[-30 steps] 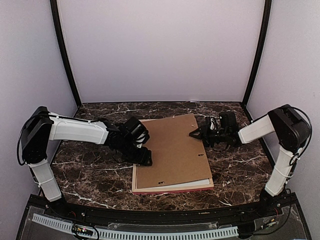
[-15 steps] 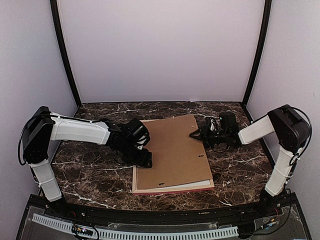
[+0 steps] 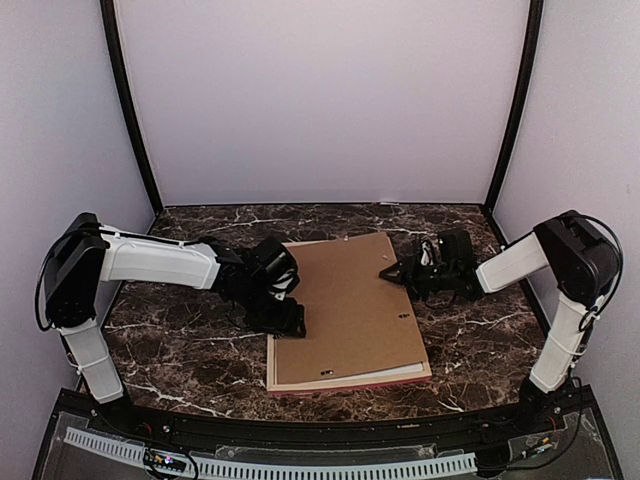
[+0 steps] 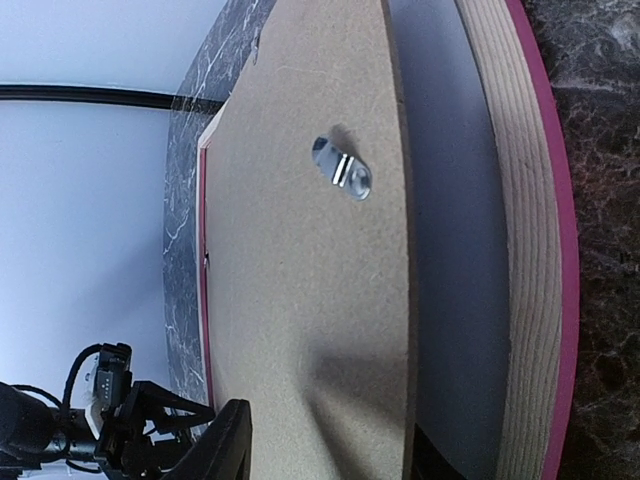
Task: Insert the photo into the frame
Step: Place the backboard on the frame body.
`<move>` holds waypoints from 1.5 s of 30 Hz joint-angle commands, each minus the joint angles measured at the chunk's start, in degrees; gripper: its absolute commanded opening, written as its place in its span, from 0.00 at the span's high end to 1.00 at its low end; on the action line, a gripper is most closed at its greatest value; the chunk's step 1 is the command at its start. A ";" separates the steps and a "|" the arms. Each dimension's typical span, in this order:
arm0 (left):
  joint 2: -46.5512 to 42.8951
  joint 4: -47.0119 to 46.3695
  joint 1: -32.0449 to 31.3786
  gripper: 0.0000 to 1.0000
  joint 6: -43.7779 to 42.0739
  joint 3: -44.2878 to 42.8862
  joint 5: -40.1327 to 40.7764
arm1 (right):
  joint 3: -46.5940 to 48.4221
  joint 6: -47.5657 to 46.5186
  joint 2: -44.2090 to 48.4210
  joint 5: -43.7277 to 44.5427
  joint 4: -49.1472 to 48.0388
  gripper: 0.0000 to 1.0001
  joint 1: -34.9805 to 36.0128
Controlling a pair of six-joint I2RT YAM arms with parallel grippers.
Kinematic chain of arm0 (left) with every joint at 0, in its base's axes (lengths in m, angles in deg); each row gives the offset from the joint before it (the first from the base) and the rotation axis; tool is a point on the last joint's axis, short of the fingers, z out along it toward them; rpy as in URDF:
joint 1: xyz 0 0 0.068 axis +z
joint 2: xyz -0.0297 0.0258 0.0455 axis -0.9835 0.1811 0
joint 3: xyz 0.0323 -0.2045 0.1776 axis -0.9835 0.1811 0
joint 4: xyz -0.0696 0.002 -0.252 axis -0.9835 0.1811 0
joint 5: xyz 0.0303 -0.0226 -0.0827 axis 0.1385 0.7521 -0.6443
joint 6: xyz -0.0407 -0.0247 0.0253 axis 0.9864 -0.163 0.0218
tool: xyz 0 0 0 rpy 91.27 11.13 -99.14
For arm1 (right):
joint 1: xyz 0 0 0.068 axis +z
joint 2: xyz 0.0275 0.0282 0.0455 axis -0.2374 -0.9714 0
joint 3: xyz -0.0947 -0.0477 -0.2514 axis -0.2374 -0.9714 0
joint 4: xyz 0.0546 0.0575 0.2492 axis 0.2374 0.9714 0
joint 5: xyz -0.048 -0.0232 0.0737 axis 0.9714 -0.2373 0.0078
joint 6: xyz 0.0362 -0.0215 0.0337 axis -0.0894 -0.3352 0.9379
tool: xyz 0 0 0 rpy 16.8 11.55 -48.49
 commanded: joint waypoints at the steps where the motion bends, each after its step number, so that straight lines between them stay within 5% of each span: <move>1: -2.89 3.56 -0.62 0.34 1.66 0.71 -2.67 | -0.54 0.78 1.74 0.86 -4.12 0.58 1.29; 10: -3.16 6.41 -0.16 0.34 1.83 0.03 -4.94 | -1.81 2.45 2.44 3.02 -5.52 0.59 2.20; 26: -4.03 3.92 2.19 0.34 2.62 3.12 -13.79 | -3.45 4.91 4.93 5.09 -7.41 0.80 2.57; 45: -9.35 3.44 6.67 0.34 0.60 0.76 -8.07 | -2.75 3.36 2.68 6.79 -5.70 0.71 4.02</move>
